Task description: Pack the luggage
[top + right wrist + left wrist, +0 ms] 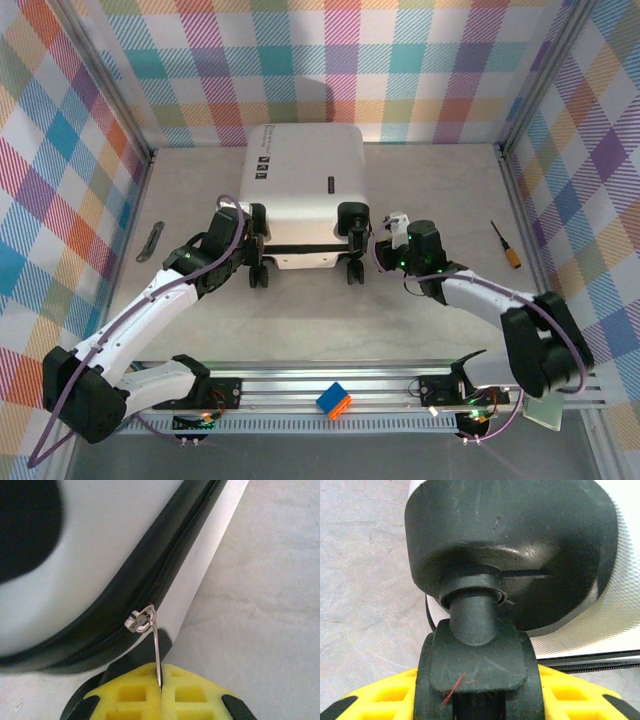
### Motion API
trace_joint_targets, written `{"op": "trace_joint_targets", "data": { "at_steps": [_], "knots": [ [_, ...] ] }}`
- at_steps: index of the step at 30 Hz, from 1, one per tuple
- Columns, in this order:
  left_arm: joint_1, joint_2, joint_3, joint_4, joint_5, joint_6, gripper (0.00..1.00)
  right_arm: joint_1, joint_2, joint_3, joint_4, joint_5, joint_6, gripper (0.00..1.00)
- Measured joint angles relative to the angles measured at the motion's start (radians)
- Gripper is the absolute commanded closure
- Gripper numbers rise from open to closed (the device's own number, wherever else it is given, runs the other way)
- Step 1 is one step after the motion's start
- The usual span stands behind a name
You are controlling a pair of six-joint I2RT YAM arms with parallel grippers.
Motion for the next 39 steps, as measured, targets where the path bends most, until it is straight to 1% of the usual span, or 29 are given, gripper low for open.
{"op": "trace_joint_targets", "data": {
  "at_steps": [2,4,7,9,10,14,18,26,30,36,37,38,39],
  "knots": [
    [0.012,0.000,0.000,0.004,0.007,0.015,0.59,-0.008,0.045,0.027,0.023,-0.008,-0.008,1.00],
    [0.024,0.000,0.000,0.006,0.013,0.026,0.53,-0.013,0.075,0.045,0.045,-0.017,-0.010,1.00],
    [0.033,0.007,0.003,0.010,0.011,0.052,0.43,-0.016,0.077,0.045,0.054,-0.027,-0.010,1.00],
    [0.038,0.012,0.017,0.011,0.009,0.063,0.39,-0.019,0.077,0.045,0.056,-0.032,-0.010,1.00],
    [0.039,0.013,0.029,0.011,0.005,0.066,0.35,-0.020,0.077,0.045,0.058,-0.037,-0.008,1.00],
    [0.041,0.014,0.073,0.011,-0.007,0.068,0.26,-0.021,0.077,0.045,0.060,-0.042,-0.008,1.00],
    [0.042,0.007,0.108,0.007,-0.010,0.052,0.22,-0.021,0.077,0.044,0.060,-0.042,-0.008,1.00],
    [0.034,-0.042,0.163,-0.014,0.013,-0.030,0.20,-0.021,0.076,0.039,0.068,-0.042,-0.008,1.00],
    [-0.012,-0.071,0.165,-0.024,0.014,-0.098,0.17,-0.021,0.076,0.039,0.070,-0.043,-0.008,1.00],
    [-0.171,-0.037,0.167,-0.021,-0.013,-0.169,0.14,-0.021,0.076,0.039,0.074,-0.050,-0.007,1.00],
    [-0.193,-0.019,0.169,-0.019,-0.018,-0.176,0.09,-0.021,0.076,0.039,0.074,-0.050,-0.006,1.00],
    [-0.213,-0.002,0.174,-0.019,-0.022,-0.184,0.01,-0.021,0.077,0.039,0.074,-0.051,-0.004,1.00],
    [-0.235,0.024,0.182,-0.019,-0.025,-0.196,0.00,-0.021,0.078,0.039,0.075,-0.052,-0.003,1.00]
  ]
}}
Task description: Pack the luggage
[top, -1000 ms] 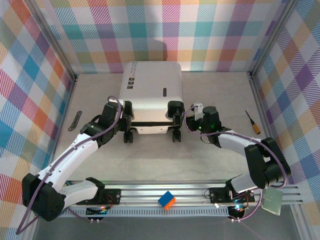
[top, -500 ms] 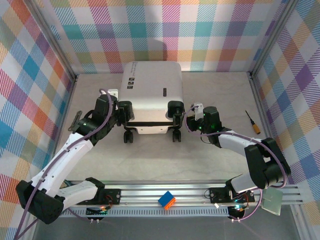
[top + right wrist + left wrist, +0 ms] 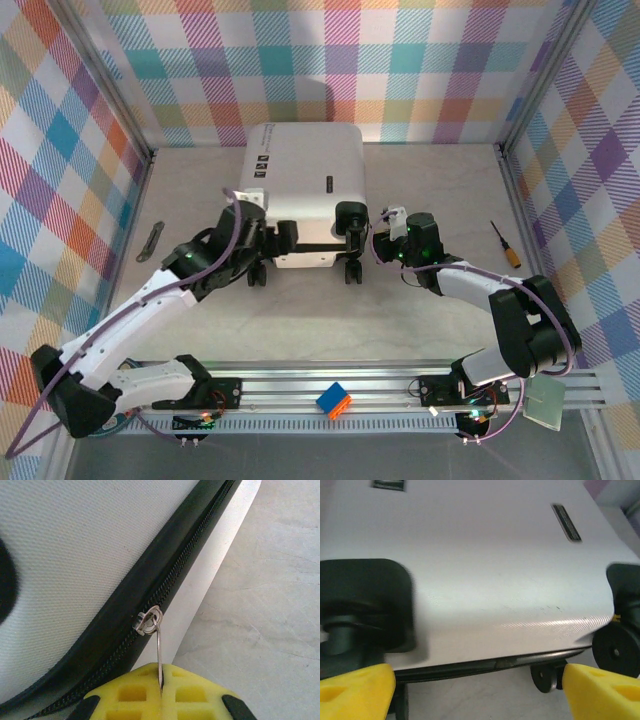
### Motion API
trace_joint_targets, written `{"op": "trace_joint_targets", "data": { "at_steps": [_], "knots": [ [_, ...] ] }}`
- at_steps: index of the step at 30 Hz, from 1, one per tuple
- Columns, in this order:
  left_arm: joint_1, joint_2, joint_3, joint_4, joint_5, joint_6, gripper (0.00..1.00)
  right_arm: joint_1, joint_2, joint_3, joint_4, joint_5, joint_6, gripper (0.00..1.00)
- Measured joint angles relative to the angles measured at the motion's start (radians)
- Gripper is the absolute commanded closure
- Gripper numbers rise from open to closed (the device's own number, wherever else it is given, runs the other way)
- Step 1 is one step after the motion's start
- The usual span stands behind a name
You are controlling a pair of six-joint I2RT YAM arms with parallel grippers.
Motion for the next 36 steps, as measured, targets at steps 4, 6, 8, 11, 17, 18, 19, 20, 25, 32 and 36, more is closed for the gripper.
{"op": "trace_joint_targets", "data": {
  "at_steps": [4,6,8,11,17,18,19,20,25,32,36],
  "knots": [
    [-0.074,0.093,0.027,0.026,0.001,-0.022,0.00,0.000,0.000,0.000,0.000,-0.003,0.000,1.00],
    [-0.105,0.138,0.044,0.034,0.001,-0.029,0.00,0.000,0.000,0.000,0.000,-0.005,0.000,1.00],
    [-0.137,0.183,0.066,0.048,0.002,-0.034,0.00,0.000,0.000,0.000,0.000,-0.007,0.000,1.00],
    [-0.176,0.236,0.099,0.069,0.009,-0.045,0.00,0.000,0.000,0.000,0.000,-0.008,0.000,1.00],
    [-0.221,0.328,0.161,0.101,0.040,-0.056,0.00,-0.001,0.000,0.000,0.000,-0.008,0.000,1.00],
    [-0.223,0.340,0.167,0.105,0.047,-0.058,0.00,-0.001,0.000,0.000,0.000,-0.008,0.000,1.00],
    [-0.224,0.350,0.173,0.107,0.053,-0.060,0.01,-0.001,0.000,0.000,0.000,-0.008,0.000,1.00],
    [-0.225,0.360,0.177,0.111,0.059,-0.061,0.01,-0.002,0.000,0.000,0.000,-0.008,0.000,1.00],
    [-0.228,0.401,0.201,0.124,0.084,-0.067,0.01,-0.006,0.000,0.000,0.000,-0.015,0.000,1.00],
    [-0.230,0.476,0.266,0.127,0.090,-0.071,0.04,-0.007,0.000,0.000,0.000,-0.015,0.000,1.00],
    [-0.230,0.502,0.288,0.119,0.090,-0.071,0.08,-0.007,0.000,0.000,0.001,-0.016,0.000,1.00]
  ]
}}
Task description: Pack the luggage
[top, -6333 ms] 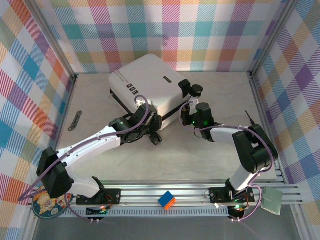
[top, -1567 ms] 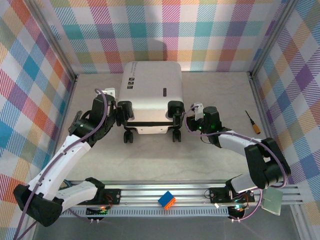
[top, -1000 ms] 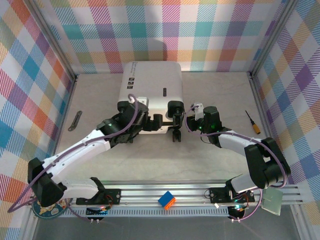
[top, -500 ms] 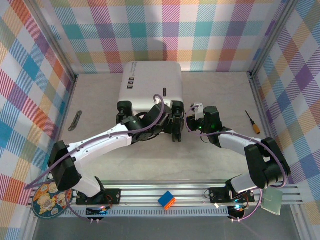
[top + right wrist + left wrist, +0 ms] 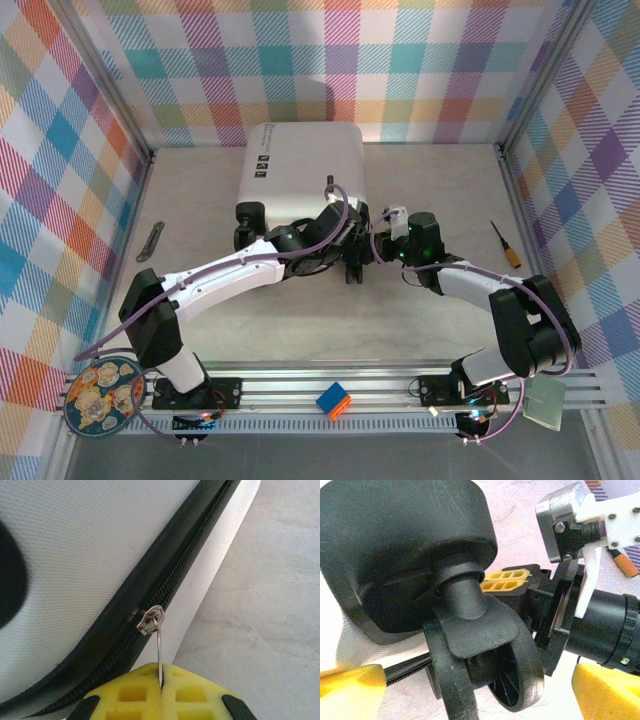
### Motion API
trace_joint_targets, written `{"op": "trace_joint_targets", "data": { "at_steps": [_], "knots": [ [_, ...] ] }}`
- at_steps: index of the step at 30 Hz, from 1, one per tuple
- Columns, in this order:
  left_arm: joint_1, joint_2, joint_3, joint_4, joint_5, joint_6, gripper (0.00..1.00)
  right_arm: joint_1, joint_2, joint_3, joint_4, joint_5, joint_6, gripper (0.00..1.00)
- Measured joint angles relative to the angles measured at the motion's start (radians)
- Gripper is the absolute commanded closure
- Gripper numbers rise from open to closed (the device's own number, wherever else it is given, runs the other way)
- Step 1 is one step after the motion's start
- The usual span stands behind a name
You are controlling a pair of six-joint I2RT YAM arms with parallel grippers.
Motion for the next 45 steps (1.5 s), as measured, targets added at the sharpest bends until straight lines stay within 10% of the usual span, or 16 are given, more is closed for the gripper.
{"op": "trace_joint_targets", "data": {
  "at_steps": [45],
  "knots": [
    [-0.009,0.006,-0.041,0.062,-0.034,0.024,0.52,-0.013,0.000,0.011,-0.006,-0.018,-0.001,1.00]
  ]
}}
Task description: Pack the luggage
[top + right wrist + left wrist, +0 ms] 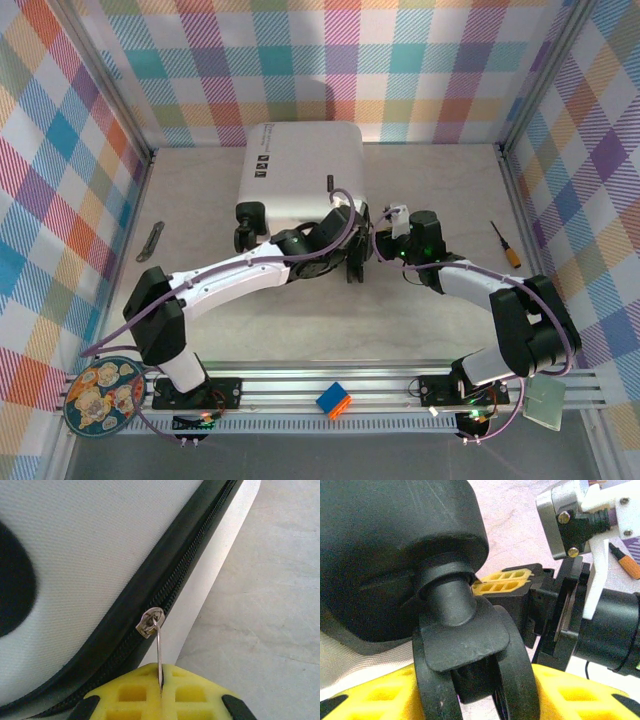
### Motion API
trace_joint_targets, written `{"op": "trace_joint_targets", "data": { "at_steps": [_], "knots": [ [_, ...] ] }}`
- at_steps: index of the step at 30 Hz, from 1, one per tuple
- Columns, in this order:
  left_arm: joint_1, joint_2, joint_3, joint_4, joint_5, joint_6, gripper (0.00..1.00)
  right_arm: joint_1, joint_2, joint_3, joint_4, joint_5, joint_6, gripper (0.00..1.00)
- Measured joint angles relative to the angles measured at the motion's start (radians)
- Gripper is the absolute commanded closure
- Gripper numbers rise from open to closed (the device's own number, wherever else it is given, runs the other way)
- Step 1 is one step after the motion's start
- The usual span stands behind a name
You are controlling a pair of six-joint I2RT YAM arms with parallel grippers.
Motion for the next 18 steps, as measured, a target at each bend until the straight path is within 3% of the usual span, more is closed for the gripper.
{"op": "trace_joint_targets", "data": {
  "at_steps": [18],
  "knots": [
    [-0.016,-0.187,-0.199,0.035,0.010,0.076,0.55,0.002,0.116,0.140,-0.077,-0.035,0.003,1.00]
  ]
}}
